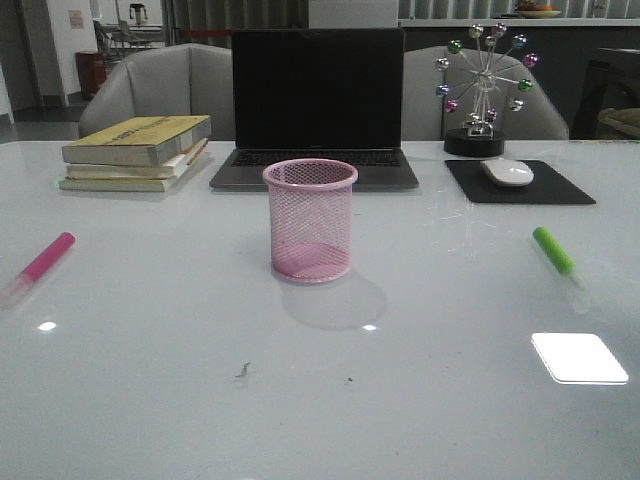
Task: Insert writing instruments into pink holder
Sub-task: 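Lower the right gripper over the green marker and close on it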
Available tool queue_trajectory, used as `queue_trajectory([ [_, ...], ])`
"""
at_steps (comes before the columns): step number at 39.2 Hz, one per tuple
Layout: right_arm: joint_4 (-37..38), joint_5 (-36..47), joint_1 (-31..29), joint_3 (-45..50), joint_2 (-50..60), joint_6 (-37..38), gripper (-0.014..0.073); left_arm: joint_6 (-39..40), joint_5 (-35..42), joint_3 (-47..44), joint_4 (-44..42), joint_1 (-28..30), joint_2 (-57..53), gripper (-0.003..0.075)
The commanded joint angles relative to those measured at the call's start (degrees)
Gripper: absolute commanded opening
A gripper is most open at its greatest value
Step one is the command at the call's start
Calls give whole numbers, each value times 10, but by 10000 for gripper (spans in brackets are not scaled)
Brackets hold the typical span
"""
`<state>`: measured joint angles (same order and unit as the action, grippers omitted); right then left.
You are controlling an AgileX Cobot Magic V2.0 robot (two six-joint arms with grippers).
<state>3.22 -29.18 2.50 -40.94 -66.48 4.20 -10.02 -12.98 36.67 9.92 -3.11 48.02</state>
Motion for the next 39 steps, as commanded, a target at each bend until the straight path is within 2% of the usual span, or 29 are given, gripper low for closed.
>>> queue_trajectory([
  [1,5,31,0,-53,-43,-3,506,2,43,21,8,1,-2,468],
  [21,-1,-26,0,-279,-259,-3,506,2,43,21,9,1,-2,468],
  [39,-10,-23,1,-304,-359,-3,506,2,45,21,9,1,-2,468],
])
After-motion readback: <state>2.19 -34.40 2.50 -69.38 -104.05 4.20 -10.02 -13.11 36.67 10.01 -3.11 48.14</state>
